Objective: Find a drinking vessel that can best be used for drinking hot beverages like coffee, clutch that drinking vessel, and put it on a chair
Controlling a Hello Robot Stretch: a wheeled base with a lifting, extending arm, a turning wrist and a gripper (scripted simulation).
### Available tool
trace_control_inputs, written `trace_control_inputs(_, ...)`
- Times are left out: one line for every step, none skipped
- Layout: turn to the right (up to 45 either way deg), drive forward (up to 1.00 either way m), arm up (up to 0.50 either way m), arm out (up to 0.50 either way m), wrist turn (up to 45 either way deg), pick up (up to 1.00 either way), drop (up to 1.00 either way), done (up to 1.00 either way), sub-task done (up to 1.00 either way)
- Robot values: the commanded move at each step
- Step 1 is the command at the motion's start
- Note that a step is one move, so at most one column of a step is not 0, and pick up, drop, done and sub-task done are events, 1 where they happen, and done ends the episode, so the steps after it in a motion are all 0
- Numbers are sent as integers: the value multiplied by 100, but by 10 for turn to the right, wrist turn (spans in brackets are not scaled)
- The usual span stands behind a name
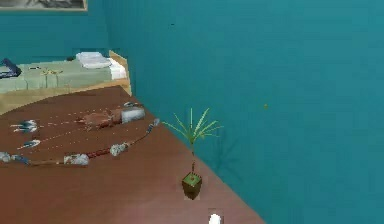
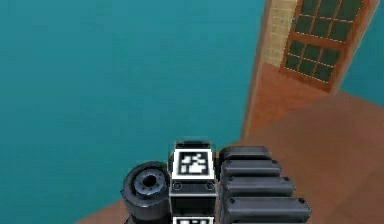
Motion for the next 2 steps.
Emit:
trace_control_inputs(-450,0,0,0,0,0,0,0,0)
trace_control_inputs(-390,0,0,0,0,0,0,0,0)
